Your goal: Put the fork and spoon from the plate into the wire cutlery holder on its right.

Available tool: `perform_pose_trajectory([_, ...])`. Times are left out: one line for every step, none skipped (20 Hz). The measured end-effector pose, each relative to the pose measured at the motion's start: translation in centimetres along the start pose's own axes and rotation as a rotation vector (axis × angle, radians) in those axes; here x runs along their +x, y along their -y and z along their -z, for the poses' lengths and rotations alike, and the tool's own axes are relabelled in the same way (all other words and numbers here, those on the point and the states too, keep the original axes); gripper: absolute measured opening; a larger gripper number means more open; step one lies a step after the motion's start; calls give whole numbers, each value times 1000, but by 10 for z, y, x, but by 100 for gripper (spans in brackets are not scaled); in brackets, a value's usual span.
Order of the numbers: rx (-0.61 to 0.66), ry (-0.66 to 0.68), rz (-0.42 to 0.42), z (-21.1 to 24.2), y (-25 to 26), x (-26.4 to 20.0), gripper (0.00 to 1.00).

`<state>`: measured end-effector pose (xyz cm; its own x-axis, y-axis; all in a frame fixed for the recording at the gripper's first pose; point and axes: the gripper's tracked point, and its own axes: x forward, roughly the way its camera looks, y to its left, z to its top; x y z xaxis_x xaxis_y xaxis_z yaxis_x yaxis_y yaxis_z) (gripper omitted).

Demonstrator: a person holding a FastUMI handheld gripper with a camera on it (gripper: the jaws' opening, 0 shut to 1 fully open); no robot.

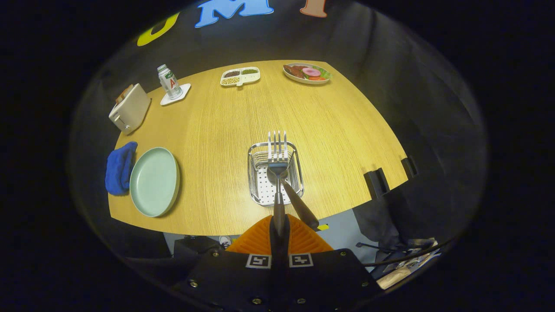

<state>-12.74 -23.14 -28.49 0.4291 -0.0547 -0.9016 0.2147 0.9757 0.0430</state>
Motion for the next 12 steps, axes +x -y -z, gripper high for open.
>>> perform_pose_trajectory([-3,-14,2,4,2,0,1])
perform_pose_trajectory([0,-28,2,6,3,0,1])
perform_pose_trajectory([5,-40,-2,7,1,1,1])
perform_pose_trajectory([10,-50,-8,8,0,1,1])
perform_pose_trajectory([14,-56,-12,10,-1,2,1])
perform_pose_trajectory([14,-61,-9,12,0,2,1])
perform_pose_trajectory([12,-65,-5,12,2,3,1])
perform_pose_trajectory([11,-69,-6,12,2,5,1])
perform_pose_trajectory([9,-73,-9,12,0,3,3])
perform_pose_trajectory([5,-75,-7,12,-1,4,3])
perform_pose_trajectory([0,-79,-3,11,0,5,3])
perform_pose_trajectory([-4,-83,-3,11,-1,5,3])
